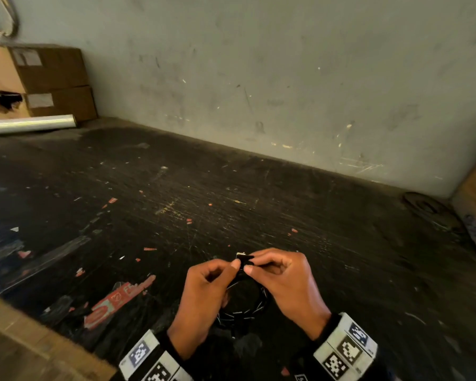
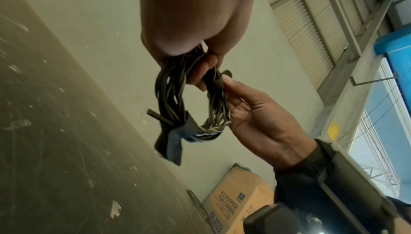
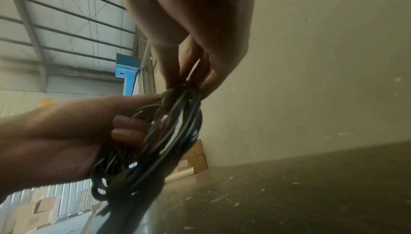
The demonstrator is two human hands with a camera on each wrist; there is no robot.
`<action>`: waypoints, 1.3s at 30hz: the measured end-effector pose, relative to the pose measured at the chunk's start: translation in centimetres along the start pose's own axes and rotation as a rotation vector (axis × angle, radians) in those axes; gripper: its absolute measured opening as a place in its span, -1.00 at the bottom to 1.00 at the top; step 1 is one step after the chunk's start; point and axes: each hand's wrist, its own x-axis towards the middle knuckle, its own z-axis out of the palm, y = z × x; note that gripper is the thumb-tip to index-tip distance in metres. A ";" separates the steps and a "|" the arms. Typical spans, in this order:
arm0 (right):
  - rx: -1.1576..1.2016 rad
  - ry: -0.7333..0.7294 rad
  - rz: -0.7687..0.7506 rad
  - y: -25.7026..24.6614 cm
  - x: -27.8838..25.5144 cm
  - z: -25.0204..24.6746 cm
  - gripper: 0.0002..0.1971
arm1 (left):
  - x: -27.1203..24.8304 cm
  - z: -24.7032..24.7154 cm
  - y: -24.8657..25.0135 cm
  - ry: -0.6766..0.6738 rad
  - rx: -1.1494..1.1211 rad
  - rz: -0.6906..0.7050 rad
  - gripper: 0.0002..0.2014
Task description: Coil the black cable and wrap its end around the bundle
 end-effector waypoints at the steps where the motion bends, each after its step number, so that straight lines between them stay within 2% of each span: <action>1: -0.004 -0.001 -0.004 0.0 0.0 0.0 -0.90 | 0.0 -0.1 0.1 -0.016 0.003 0.011 -0.80; 4: 0.018 0.015 0.013 0.2 0.1 0.0 -0.95 | 0.2 -0.4 0.2 -0.050 0.030 0.027 -0.79; 11: 0.036 0.021 0.105 0.2 0.1 -0.2 -0.92 | 0.3 -0.6 0.4 -0.103 0.126 0.094 -0.71; 14: 0.008 -0.040 0.172 0.1 0.3 -0.8 -0.74 | 0.7 -0.5 0.1 -0.145 0.140 0.073 -0.73; 16: -0.088 -0.153 0.181 0.3 0.4 -1.3 -0.70 | 1.1 -0.5 -0.3 -0.189 0.146 0.027 -0.71; 18: -0.121 -0.169 0.181 0.5 0.1 -1.7 -0.81 | 1.4 -0.2 -0.7 -0.223 0.159 -0.040 -0.64; 20: -0.082 -0.079 0.220 1.1 -0.1 -2.0 -0.86 | 1.8 0.0 -1.4 -0.230 0.113 -0.137 -0.60; 23: 0.054 0.083 0.381 3.0 -0.5 -3.4 -0.88 | 2.5 0.2 -3.4 -0.208 -0.007 -0.365 -0.58; 25: 0.175 0.156 0.495 4.8 -0.8 -4.3 -0.88 | 2.5 0.1 -4.6 -0.227 -0.026 -0.473 -0.66; 27: 0.263 0.221 0.562 6.9 -1.3 -4.9 -0.88 | 3.1 0.2 -5.9 -0.192 -0.020 -0.495 -0.78; 28: 0.280 0.246 0.593 8.0 -1.8 -5.2 -0.88 | 3.5 0.4 -6.5 -0.161 0.000 -0.501 -0.84; 30: 0.241 0.266 0.639 10.1 -2.4 -5.4 -0.87 | 5.0 0.7 -7.8 -0.117 0.097 -0.469 -0.79; 33: 0.126 0.257 0.714 13.1 -3.1 -5.4 -0.86 | 6.9 1.6 -10.3 -0.157 0.333 -0.400 -0.75; 36: -0.005 0.198 0.752 15.5 -3.4 -5.1 -0.85 | 7.6 2.5 -12.4 -0.198 0.453 -0.405 -0.75; 39: -0.179 0.123 0.736 17.2 -4.2 -5.4 -0.82 | 7.6 2.6 -13.3 -0.180 0.583 -0.388 -0.77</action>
